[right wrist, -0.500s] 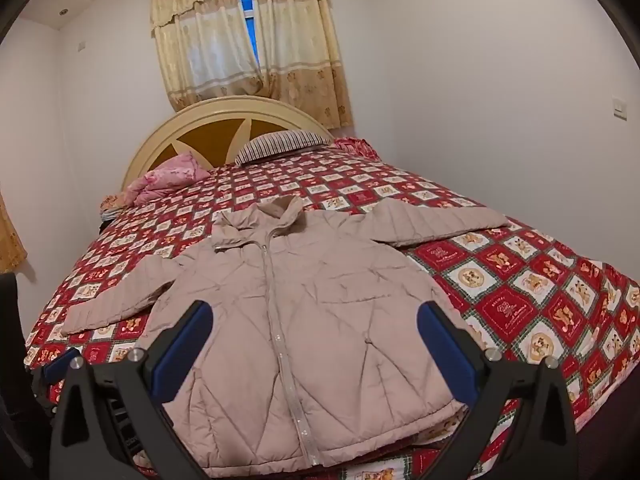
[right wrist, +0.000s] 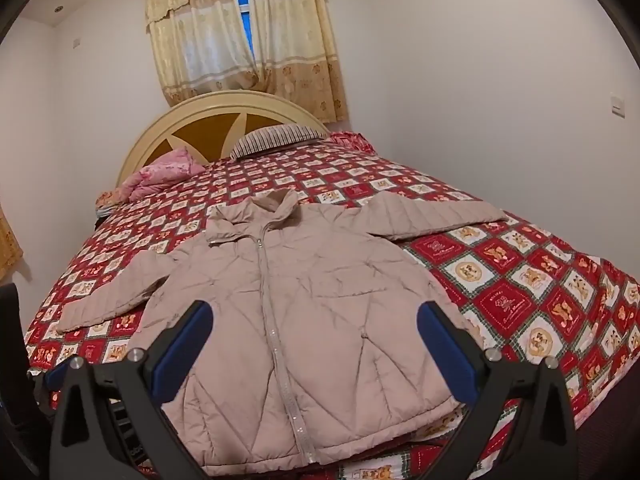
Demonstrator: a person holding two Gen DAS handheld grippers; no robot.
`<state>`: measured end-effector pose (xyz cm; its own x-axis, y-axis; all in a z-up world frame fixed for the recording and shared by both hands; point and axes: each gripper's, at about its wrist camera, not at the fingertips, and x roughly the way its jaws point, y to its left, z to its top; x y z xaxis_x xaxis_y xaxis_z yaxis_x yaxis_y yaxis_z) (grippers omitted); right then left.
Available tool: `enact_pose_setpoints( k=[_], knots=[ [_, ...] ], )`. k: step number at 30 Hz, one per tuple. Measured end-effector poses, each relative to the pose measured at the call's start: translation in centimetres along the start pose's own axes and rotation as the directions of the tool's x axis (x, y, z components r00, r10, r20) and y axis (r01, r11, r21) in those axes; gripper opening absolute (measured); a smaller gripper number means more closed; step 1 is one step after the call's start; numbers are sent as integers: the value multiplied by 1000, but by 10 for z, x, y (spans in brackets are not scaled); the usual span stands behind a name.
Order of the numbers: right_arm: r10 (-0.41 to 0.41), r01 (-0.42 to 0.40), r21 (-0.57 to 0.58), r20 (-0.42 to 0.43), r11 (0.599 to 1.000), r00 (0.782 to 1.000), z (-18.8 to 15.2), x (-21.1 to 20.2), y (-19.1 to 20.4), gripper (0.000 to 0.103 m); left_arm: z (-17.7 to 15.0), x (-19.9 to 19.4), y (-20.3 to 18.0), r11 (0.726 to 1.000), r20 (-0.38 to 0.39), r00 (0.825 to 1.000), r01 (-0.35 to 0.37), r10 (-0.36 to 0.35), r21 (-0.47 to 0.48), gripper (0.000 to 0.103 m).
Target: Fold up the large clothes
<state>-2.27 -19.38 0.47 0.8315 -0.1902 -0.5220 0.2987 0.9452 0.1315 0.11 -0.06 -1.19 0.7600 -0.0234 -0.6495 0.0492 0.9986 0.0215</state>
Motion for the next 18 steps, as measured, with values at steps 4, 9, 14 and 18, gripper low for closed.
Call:
enact_pose_setpoints(
  k=[4,9,14,18],
  knots=[
    [-2,2,3,-2,1000,1000,1,0,2,103,0,0,0,1000,-7,1000,-5,5,-7,102],
    [-4,4,1,-4,1000,1000,-1,-1,4,103,-1,3,1,1000,-12,1000,-8,8,-5,102],
    [-4,4,2,-6,1000,1000,-1,0,4,103,0,2,0,1000,-10,1000,0,0,-7,102],
    [-3,3,4,-7,1000,1000,-2,1,4,103,0,2,2,1000,-14,1000,9,-9,-12,102]
  ],
)
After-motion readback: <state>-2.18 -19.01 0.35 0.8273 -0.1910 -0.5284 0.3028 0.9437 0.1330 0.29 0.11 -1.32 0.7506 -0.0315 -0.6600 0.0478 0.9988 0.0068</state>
